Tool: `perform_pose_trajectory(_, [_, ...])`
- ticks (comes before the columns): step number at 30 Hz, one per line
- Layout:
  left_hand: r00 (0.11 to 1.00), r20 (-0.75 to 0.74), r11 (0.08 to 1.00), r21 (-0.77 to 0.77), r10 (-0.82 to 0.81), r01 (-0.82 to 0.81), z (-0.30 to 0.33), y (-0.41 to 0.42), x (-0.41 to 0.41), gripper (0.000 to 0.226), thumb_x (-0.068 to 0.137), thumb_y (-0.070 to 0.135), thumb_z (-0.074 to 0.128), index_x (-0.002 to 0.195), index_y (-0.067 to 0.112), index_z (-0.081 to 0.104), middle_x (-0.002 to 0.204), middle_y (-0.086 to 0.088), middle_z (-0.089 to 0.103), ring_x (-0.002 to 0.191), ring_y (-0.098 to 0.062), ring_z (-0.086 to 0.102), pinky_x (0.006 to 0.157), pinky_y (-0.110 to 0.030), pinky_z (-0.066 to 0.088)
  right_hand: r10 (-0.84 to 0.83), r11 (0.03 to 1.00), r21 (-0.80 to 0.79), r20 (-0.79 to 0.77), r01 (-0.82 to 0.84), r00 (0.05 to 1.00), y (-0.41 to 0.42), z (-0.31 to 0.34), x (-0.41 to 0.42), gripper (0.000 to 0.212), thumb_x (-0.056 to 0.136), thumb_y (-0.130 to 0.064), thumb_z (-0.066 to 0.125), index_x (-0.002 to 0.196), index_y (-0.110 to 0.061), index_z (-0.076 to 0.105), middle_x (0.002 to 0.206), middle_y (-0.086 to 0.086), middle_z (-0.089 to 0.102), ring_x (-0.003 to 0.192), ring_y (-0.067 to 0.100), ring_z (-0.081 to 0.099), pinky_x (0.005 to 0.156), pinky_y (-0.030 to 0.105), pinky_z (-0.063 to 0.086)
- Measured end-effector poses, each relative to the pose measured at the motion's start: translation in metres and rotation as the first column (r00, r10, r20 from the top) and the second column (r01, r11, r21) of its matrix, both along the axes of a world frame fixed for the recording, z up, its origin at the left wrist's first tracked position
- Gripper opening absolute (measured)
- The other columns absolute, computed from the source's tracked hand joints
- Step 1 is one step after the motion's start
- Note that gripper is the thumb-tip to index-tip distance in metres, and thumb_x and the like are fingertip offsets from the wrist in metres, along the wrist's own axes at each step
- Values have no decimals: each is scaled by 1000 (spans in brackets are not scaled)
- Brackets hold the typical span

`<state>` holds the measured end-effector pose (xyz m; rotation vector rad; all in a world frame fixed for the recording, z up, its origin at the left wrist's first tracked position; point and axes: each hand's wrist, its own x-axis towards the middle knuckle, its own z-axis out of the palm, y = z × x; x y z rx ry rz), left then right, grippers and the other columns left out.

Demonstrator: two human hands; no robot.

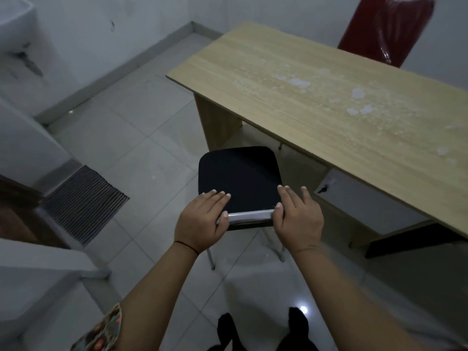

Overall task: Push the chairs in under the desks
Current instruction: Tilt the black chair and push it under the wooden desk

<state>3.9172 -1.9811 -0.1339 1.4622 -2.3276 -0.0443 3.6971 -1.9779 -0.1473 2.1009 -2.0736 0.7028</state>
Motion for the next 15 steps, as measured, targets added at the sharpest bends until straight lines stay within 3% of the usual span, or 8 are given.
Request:
perform_pose_trajectory(10, [987, 44, 987, 54, -153, 151, 8, -62, 54, 44, 86, 26, 39, 113, 5, 66, 111, -10, 68, 106, -24, 62, 93, -34, 49, -139, 977, 159, -16, 140, 990, -8, 3, 57, 51, 92, -36, 32, 127, -12, 60, 131, 9, 59, 111, 38, 61, 73, 39, 54])
perform_pose_trajectory(15, [979, 107, 981, 104, -175, 164, 14, -106, 71, 46, 85, 29, 38, 111, 5, 66, 112, -12, 67, 106, -26, 62, 99, -37, 43, -165, 974, 160, 11, 162, 986, -36, 4, 79, 47, 90, -35, 36, 119, -13, 66, 124, 10, 64, 106, 36, 64, 73, 39, 55])
